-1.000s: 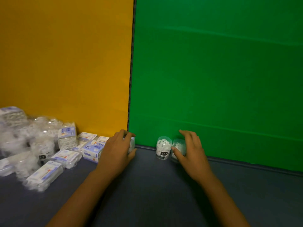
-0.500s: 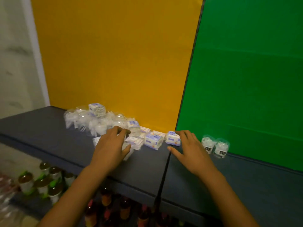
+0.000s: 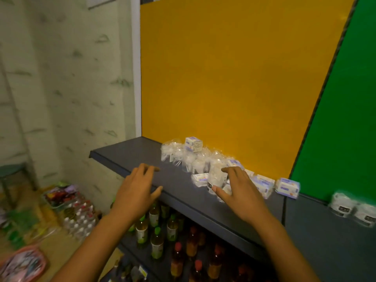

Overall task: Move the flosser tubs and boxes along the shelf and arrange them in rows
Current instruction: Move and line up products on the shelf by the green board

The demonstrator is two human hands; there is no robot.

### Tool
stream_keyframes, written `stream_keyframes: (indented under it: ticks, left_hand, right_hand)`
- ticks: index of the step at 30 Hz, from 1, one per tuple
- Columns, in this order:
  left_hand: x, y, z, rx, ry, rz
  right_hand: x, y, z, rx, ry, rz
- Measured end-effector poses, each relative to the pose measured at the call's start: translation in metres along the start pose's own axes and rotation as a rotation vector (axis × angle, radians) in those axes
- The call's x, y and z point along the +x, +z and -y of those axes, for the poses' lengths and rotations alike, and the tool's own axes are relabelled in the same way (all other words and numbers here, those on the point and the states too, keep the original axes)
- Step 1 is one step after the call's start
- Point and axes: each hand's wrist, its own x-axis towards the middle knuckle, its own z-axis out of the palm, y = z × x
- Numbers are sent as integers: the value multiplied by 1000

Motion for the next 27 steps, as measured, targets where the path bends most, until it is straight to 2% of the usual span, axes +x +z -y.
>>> stream_keyframes:
  ticks: [8,19,27]
  left_hand:
    - [41,20,41,14,-42,-4]
    - [150,47,66,-17,-44,-54]
    - [184,87,97,-109,-4,-7]
  right_hand:
    - [75,35,10,43,-34,-25]
    - [180,81,-7,48,-95,-53]
    - [214,109,-8,37,-33,-19]
